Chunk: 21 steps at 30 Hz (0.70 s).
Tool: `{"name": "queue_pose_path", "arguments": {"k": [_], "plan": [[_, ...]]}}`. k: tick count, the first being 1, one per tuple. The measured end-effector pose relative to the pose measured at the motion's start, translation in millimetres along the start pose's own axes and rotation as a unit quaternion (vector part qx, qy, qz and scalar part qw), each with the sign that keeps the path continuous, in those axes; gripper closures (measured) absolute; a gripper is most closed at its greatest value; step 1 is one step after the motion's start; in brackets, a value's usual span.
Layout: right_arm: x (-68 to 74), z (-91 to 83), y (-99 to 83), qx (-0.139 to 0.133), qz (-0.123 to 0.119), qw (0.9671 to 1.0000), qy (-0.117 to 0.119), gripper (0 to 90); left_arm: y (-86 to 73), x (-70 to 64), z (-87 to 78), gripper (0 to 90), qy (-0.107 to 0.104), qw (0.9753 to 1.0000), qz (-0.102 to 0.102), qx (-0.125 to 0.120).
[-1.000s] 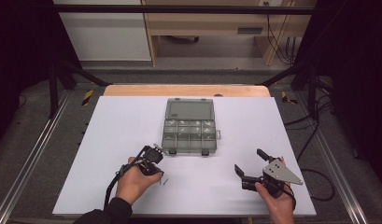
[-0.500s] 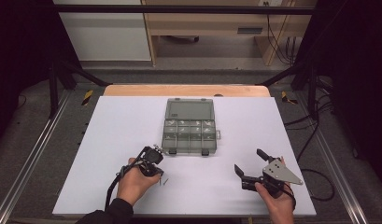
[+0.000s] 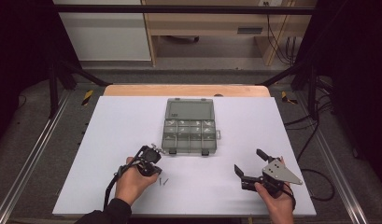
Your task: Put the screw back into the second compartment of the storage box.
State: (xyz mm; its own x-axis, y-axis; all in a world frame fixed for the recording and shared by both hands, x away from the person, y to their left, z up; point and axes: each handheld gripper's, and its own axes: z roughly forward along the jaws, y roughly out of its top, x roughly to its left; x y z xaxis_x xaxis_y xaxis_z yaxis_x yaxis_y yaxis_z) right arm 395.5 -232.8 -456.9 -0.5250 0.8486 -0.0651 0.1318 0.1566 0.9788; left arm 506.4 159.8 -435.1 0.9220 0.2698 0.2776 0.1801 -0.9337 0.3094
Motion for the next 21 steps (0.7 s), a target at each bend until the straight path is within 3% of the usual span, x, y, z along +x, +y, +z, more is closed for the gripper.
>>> {"name": "queue_pose_path", "arguments": {"k": [12,21], "plan": [[0.3,0.3,-0.1,0.001,0.000,1.0000,0.000,4.2,1.5,6.5,-8.4,86.6,0.004,0.9999,0.001,-0.011],[0.3,0.4,-0.2,0.002,-0.001,1.0000,0.001,4.2,12.2,21.8,-27.3,86.6,0.021,0.9989,-0.013,-0.040]]}}
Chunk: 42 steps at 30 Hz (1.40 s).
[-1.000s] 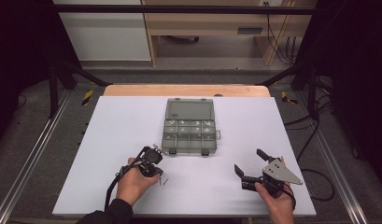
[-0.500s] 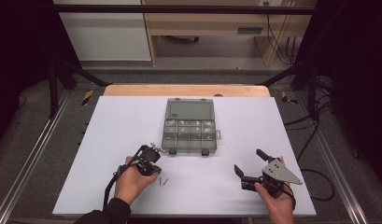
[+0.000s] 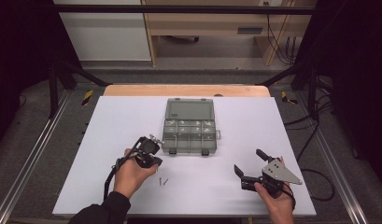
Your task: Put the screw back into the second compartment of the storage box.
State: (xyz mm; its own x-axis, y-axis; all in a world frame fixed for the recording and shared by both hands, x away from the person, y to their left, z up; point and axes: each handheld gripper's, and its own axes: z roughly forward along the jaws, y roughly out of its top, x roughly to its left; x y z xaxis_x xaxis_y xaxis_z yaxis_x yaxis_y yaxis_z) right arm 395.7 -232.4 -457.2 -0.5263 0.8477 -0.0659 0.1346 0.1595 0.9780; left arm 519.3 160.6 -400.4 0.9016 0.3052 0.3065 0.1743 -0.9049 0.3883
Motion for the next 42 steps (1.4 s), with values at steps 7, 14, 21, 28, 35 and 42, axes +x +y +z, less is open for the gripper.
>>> {"name": "queue_pose_path", "arguments": {"k": [7,14,21,28,35,42], "plan": [[0.3,0.2,-0.4,0.001,0.000,1.0000,-0.001,4.2,18.7,25.1,-12.7,86.6,0.016,0.9988,-0.015,-0.044],[0.7,1.0,-0.8,0.002,0.000,1.0000,0.001,4.2,28.2,36.8,-6.3,86.6,0.038,0.9943,-0.054,-0.083],[0.0,1.2,-1.4,0.001,0.002,1.0000,0.001,4.2,41.2,34.9,13.1,86.6,0.068,0.9753,-0.154,-0.143],[-1.3,0.5,-1.9,0.001,0.004,1.0000,0.001,4.2,52.0,42.3,36.3,86.6,0.075,0.9538,-0.231,-0.177],[-2.0,0.5,-2.3,-0.001,0.006,1.0000,0.003,4.2,55.6,52.6,45.2,79.6,0.086,0.9439,-0.245,-0.204],[-2.1,0.6,-2.2,-0.001,0.006,1.0000,0.002,4.2,55.1,50.3,33.0,63.8,0.103,0.9475,-0.222,-0.206]]}}
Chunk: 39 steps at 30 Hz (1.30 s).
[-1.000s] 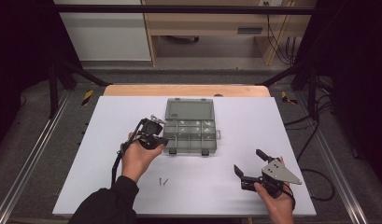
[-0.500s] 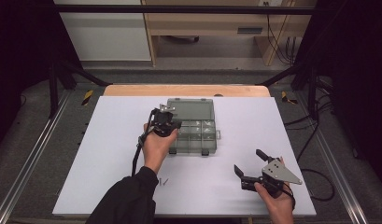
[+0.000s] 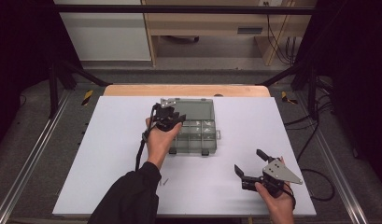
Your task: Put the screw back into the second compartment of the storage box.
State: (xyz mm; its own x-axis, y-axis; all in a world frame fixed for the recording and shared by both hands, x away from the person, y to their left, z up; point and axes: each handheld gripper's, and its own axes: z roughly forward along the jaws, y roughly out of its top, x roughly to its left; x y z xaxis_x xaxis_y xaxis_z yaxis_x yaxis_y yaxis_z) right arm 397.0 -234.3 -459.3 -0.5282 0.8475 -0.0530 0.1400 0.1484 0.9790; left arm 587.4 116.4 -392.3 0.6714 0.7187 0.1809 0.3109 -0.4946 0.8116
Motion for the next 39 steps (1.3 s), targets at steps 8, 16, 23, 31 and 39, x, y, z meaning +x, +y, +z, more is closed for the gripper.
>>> {"name": "queue_pose_path", "arguments": {"k": [8,16,23,31,39], "plan": [[0.6,0.4,0.1,0.003,-0.003,1.0000,-0.002,4.1,0.0,-4.0,-26.5,45.2,-0.010,0.9982,0.058,0.007],[2.4,1.3,0.2,0.008,-0.010,0.9999,-0.002,4.1,-11.9,-7.5,-59.1,27.7,-0.012,0.9943,0.104,0.019],[2.2,0.9,0.2,0.008,-0.011,0.9999,-0.004,4.1,-25.7,-7.9,-79.1,16.3,-0.018,0.9933,0.110,0.031],[1.6,0.7,0.2,0.007,-0.009,0.9999,-0.005,4.1,-34.1,-16.8,-90.7,8.1,-0.035,0.9911,0.120,0.045],[1.1,0.0,0.3,0.007,-0.009,0.9999,-0.007,4.0,-38.2,-26.0,-97.2,5.5,-0.060,0.9820,0.162,0.077]]}}
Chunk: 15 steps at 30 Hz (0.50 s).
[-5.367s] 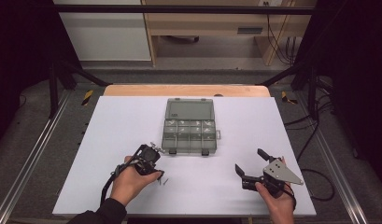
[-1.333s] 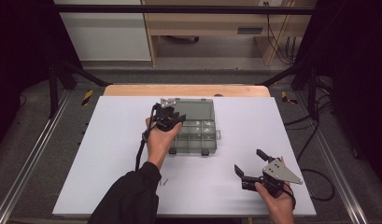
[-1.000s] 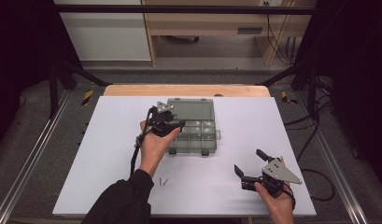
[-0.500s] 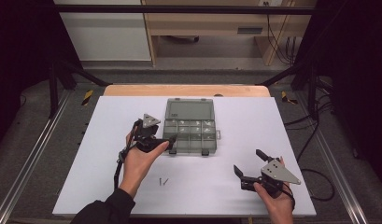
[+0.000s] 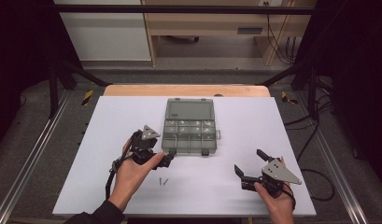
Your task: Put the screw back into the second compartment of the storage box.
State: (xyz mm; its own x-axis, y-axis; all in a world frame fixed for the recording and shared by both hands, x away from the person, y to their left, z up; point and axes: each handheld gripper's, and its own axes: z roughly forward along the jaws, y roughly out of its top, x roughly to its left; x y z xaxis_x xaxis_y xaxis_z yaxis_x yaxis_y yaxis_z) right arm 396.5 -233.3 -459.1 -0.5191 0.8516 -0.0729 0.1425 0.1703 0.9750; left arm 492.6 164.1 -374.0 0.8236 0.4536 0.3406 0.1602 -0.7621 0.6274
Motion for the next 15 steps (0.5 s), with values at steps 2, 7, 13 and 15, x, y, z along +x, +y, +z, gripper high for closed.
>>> {"name": "queue_pose_path", "arguments": {"k": [2,7,13,15], "plan": [[0.0,0.0,0.0,0.000,0.000,1.0000,0.000,4.1,-0.8,-0.9,-0.2,5.5,-0.004,1.0000,0.003,0.003],[-0.1,-0.1,0.0,-0.001,-0.001,1.0000,0.000,4.0,-2.4,-9.7,-1.3,5.5,-0.010,0.9994,0.022,0.026],[-0.3,-0.4,0.2,-0.002,0.000,1.0000,0.000,3.9,-7.3,-18.5,-1.1,5.6,-0.016,0.9984,0.036,0.040],[-0.4,-0.5,0.2,-0.002,0.000,1.0000,0.000,3.9,-9.9,-19.6,-0.9,5.6,-0.016,0.9982,0.038,0.044]]}}
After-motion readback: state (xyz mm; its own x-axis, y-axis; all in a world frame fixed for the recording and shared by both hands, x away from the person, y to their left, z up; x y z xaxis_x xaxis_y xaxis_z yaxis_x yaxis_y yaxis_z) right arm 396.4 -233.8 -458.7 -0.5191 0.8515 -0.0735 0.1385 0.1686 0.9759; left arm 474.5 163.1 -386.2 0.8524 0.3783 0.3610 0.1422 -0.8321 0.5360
